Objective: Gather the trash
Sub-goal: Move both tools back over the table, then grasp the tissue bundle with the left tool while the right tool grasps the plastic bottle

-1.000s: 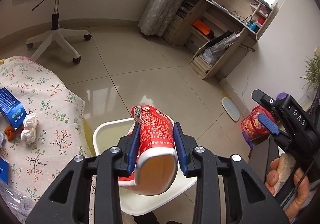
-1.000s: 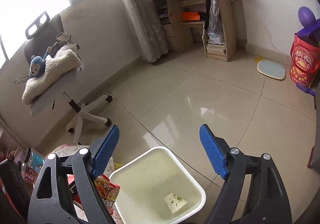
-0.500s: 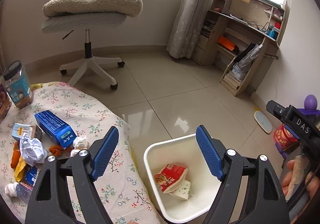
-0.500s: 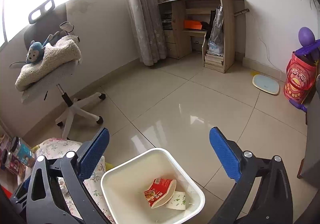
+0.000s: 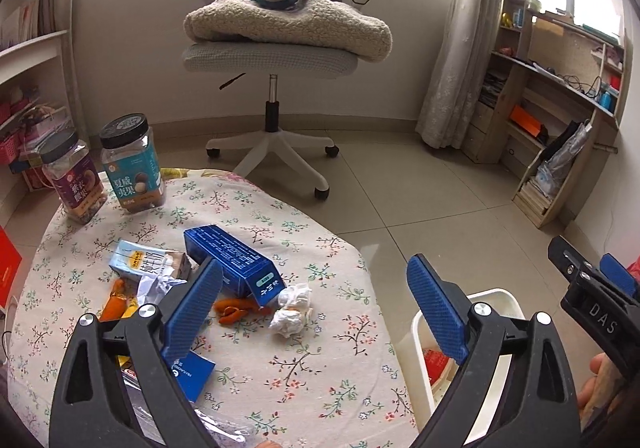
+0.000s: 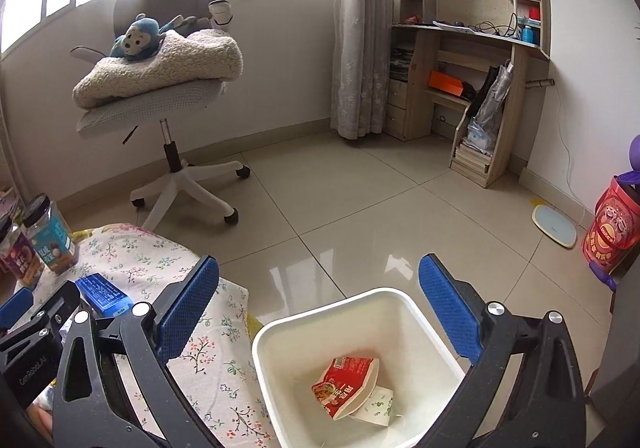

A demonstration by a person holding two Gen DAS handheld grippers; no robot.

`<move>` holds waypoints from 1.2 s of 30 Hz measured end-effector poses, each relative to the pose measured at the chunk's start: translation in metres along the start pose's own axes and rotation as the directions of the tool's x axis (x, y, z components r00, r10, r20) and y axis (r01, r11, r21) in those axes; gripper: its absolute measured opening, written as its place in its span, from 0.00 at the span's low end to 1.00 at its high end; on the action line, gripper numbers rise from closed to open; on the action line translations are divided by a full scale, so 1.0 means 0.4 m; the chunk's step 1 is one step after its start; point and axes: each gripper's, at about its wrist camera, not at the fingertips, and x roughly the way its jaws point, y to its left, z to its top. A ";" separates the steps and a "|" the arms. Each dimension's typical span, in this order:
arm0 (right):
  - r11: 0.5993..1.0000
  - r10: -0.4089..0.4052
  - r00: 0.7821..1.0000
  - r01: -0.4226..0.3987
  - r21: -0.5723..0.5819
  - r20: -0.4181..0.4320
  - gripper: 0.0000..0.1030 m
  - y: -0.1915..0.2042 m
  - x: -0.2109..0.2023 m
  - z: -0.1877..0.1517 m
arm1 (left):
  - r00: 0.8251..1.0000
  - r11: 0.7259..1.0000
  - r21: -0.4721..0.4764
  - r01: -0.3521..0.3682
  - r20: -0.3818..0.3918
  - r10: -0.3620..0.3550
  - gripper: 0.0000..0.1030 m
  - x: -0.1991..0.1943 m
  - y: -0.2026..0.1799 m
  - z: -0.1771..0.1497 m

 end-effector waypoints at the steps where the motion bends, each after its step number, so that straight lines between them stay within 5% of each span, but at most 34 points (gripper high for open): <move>1: 1.000 0.007 1.000 -0.007 -0.016 -0.001 0.93 0.021 -0.001 -0.003 | 1.000 1.000 -0.007 -0.014 -0.004 0.014 0.88 0.001 0.017 0.000; 12: 0.988 0.099 0.995 -0.101 -0.116 -0.019 0.93 0.210 -0.002 -0.036 | 0.988 0.988 -0.050 -0.149 -0.049 0.147 0.88 -0.018 0.193 -0.007; 25: 0.925 0.222 0.971 -0.238 -0.297 -0.088 0.93 0.420 -0.024 -0.100 | 0.944 0.956 -0.038 -0.291 -0.174 0.280 0.88 -0.030 0.424 -0.060; 31: 0.859 0.269 0.951 -0.309 -0.408 -0.155 0.93 0.491 -0.027 -0.142 | 0.905 0.951 0.049 -0.305 -0.297 0.305 0.88 -0.014 0.520 -0.105; 36: 0.777 0.305 0.924 -0.380 -0.501 -0.229 0.93 0.544 -0.025 -0.175 | 0.829 0.944 0.222 -0.245 -0.456 0.323 0.88 0.022 0.576 -0.169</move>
